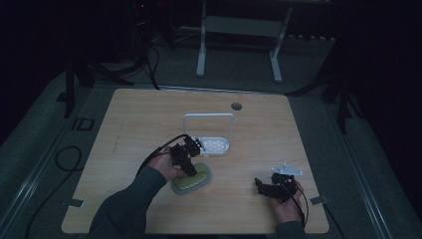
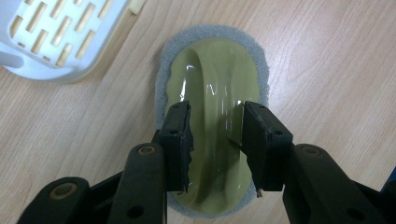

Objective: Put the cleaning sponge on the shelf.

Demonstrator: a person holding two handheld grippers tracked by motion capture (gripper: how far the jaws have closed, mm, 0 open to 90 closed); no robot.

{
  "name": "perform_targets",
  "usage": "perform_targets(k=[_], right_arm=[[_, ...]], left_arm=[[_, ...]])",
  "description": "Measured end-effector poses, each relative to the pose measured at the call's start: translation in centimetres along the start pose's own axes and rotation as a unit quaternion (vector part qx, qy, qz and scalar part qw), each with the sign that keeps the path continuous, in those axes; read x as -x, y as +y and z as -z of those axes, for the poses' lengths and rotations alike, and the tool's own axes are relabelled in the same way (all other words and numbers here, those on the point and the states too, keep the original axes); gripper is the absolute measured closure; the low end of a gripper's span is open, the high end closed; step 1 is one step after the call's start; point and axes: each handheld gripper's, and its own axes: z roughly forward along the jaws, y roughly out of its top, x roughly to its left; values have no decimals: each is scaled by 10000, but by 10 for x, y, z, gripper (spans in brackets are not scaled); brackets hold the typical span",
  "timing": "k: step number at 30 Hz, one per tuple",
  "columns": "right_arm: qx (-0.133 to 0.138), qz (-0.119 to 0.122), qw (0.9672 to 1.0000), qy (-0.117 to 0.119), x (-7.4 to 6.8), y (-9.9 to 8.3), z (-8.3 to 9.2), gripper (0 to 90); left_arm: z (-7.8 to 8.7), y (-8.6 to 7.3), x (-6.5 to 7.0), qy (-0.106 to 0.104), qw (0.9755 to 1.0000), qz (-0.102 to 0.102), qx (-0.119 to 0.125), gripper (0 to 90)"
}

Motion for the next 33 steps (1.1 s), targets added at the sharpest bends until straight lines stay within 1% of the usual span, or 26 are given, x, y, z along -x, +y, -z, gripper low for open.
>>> perform_targets(k=[1, 8, 10, 12, 21, 24, 26, 29, 33], right_arm=[[2, 0, 10000, -1, 0, 0, 0, 140], [-6, -9, 10000, 1, 0, 0, 0, 139], [-4, -10, 10000, 1, 0, 0, 0, 140], [-4, -11, 10000, 1, 0, 0, 0, 140], [-6, -11, 10000, 1, 0, 0, 0, 140], [-6, -10, 10000, 2, 0, 0, 0, 140], [-7, -9, 10000, 1, 0, 0, 0, 140], [-7, -9, 10000, 1, 0, 0, 0, 139], [-6, -9, 10000, 1, 0, 0, 0, 139]], left_arm=[[0, 1, 0, -11, 10000, -30, -25, 627], [-3, 3, -3, -115, 9998, -79, -174, 639], [-4, 4, -4, -146, 9997, -55, -202, 640], [-5, 4, -4, -170, 9995, -78, -255, 641], [-6, 9, -3, -173, 9985, -214, -467, 672], [-7, 10, -3, -194, 9984, -166, -495, 671], [-7, 11, -4, -207, 9981, -187, -548, 676], [-8, 12, -5, -228, 9978, -161, -601, 694], [-8, 13, -5, -201, 9974, -192, -662, 708]])
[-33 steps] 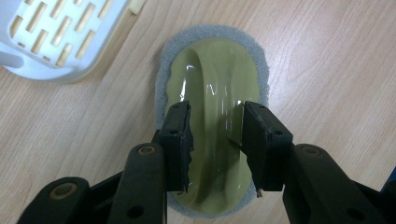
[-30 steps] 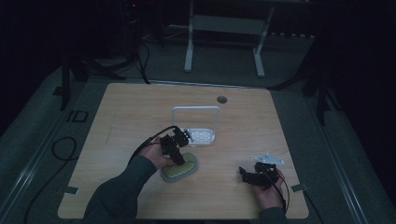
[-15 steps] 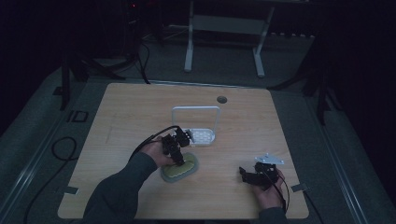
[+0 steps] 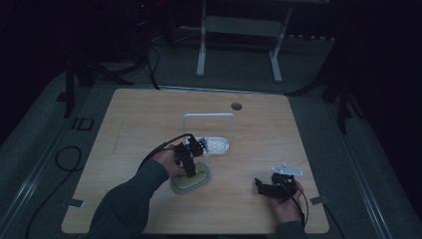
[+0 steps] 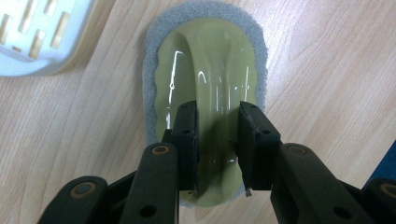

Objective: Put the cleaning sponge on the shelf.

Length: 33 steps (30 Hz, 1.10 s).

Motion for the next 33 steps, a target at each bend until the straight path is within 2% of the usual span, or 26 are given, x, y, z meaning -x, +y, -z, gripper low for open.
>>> perform_targets(k=[5, 27, 33], right_arm=[[0, -1, 10000, 0, 0, 0, 0, 140], [-1, 1, 10000, 0, 0, 0, 0, 140], [4, 2, 10000, 0, 0, 0, 0, 140]], left_arm=[[1, 2, 1, 64, 9999, -67, -75, 713], [10, 4, 2, 226, 9995, -217, 95, 719], [14, 7, 3, 393, 9985, -350, 113, 719]])
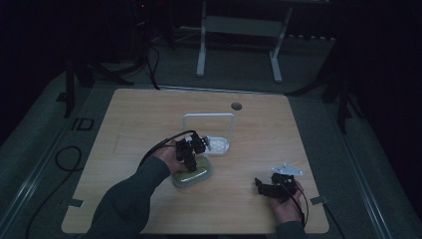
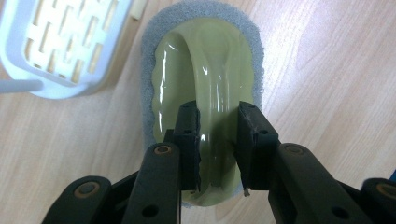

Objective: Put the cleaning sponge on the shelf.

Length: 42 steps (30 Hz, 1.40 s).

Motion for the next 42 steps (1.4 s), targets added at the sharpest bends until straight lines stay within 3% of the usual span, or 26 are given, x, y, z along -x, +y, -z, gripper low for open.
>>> perform_targets(k=[6, 20, 24, 29, 42], right_arm=[[-3, -5, 10000, 2, 0, 0, 0, 140], [2, -1, 10000, 0, 0, 0, 0, 139], [7, 4, 10000, -1, 0, 0, 0, 139], [7, 8, 10000, -1, 0, 0, 0, 139], [5, -1, 10000, -2, 0, 0, 0, 140]], left_arm=[[4, 3, 2, 106, 9998, -182, 45, 719], [12, 11, 1, 197, 9991, -354, 148, 719], [15, 11, -1, 203, 9987, -378, 292, 719], [17, 12, -5, 233, 9985, -422, 253, 719], [24, 19, -7, 362, 9965, -623, 418, 719]])
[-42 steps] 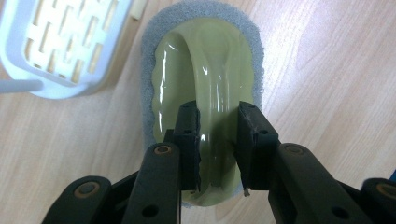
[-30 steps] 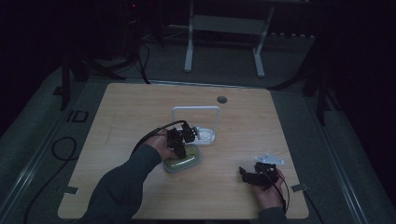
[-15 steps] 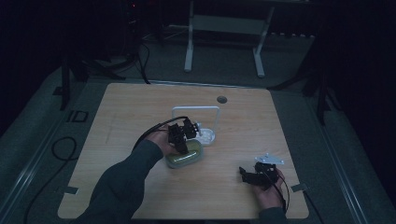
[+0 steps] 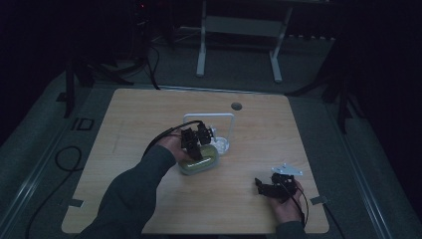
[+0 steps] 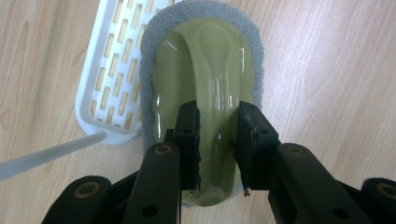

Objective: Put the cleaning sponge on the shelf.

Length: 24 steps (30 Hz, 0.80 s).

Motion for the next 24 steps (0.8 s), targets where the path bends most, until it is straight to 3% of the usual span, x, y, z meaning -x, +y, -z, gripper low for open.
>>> perform_targets(k=[24], right_arm=[[-4, -13, 10000, 3, 0, 0, 0, 140]], left_arm=[[-9, 2, -8, 73, 9985, -494, 207, 719]])
